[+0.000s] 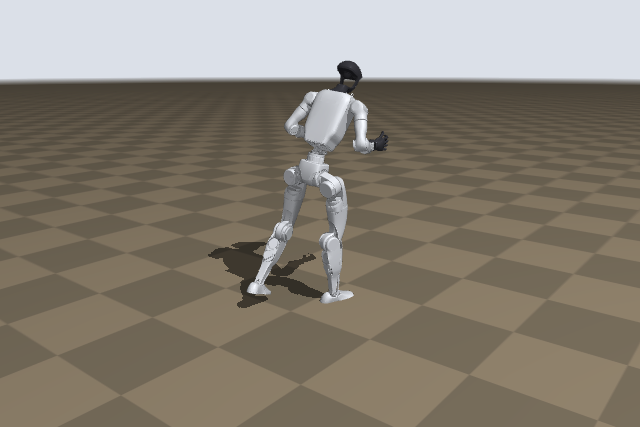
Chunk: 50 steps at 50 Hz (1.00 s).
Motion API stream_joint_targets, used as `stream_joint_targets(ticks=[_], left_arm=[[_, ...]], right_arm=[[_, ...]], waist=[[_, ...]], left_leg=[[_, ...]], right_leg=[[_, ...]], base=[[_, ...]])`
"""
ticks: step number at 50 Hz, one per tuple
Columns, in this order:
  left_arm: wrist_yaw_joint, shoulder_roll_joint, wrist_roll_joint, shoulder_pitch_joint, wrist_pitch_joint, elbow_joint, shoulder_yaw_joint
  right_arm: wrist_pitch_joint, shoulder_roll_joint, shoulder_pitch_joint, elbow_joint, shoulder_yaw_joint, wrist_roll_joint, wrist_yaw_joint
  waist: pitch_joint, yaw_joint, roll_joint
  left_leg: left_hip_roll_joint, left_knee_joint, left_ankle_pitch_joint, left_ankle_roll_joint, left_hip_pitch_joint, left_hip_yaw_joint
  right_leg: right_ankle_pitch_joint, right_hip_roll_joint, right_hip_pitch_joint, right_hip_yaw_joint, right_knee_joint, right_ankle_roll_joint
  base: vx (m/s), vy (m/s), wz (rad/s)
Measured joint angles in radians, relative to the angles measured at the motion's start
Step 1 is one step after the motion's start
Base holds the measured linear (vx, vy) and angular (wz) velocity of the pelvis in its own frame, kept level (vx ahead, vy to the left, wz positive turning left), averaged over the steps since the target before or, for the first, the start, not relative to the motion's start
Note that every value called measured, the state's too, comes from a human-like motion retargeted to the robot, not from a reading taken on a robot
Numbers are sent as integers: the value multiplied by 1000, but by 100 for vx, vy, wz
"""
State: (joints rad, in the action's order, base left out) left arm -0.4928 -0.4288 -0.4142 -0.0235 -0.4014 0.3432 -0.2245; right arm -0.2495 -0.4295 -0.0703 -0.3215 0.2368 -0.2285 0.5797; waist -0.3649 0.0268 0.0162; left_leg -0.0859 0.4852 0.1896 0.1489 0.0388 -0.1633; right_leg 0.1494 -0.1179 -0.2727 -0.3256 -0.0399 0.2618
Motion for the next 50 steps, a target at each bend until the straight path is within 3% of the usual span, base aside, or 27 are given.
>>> stream_joint_targets(ticks=[6,10,17,25,33,40,45,50], left_arm=[[59,12,-30,49,14,21,0],[74,18,-40,49,10,27,-9],[75,25,-41,32,2,24,-25],[64,28,-34,18,-11,10,-18],[47,37,-44,0,-10,16,-7],[27,39,-50,-11,-6,28,6],[14,21,-45,-20,-4,30,18],[12,-8,-29,-39,-2,28,28]], right_arm=[[-38,-30,37,-32,-23,-32,-15],[-31,-40,44,-37,-15,-19,-18],[-23,-44,51,-30,-2,1,-17],[-25,-31,42,-24,3,16,-22],[-13,-35,18,-21,13,46,-16],[-4,-46,-21,-17,34,61,-11],[4,-42,-38,-10,48,58,-24],[0,-32,-42,-7,55,43,-46]], waist=[[52,-55,-46],[57,-49,-44],[39,-31,-43],[40,11,-60],[53,41,-70],[56,60,-43],[90,77,-11],[119,72,23]], left_leg=[[-73,196,65,-4,163,-86],[-56,91,74,-18,178,-147],[-6,-189,-4,-16,183,-173],[-25,-460,-123,28,207,-228],[-25,-570,-177,37,234,-261],[1,-573,-145,28,206,-307],[-17,-573,-180,19,149,-352],[-28,-573,-189,12,76,-334]], right_leg=[[-105,-32,-20,-27,118,0],[-120,-34,5,-3,107,0],[-157,-28,44,50,131,0],[-203,34,69,110,187,0],[-248,41,140,156,236,0],[-310,-4,214,188,335,-2],[-303,6,275,204,346,-29],[-213,13,295,215,439,-78]], base=[[35,-7,28],[29,-10,-29],[26,-5,-43],[24,-3,-59],[29,12,-40],[36,22,-27],[40,19,-23],[40,22,4]])
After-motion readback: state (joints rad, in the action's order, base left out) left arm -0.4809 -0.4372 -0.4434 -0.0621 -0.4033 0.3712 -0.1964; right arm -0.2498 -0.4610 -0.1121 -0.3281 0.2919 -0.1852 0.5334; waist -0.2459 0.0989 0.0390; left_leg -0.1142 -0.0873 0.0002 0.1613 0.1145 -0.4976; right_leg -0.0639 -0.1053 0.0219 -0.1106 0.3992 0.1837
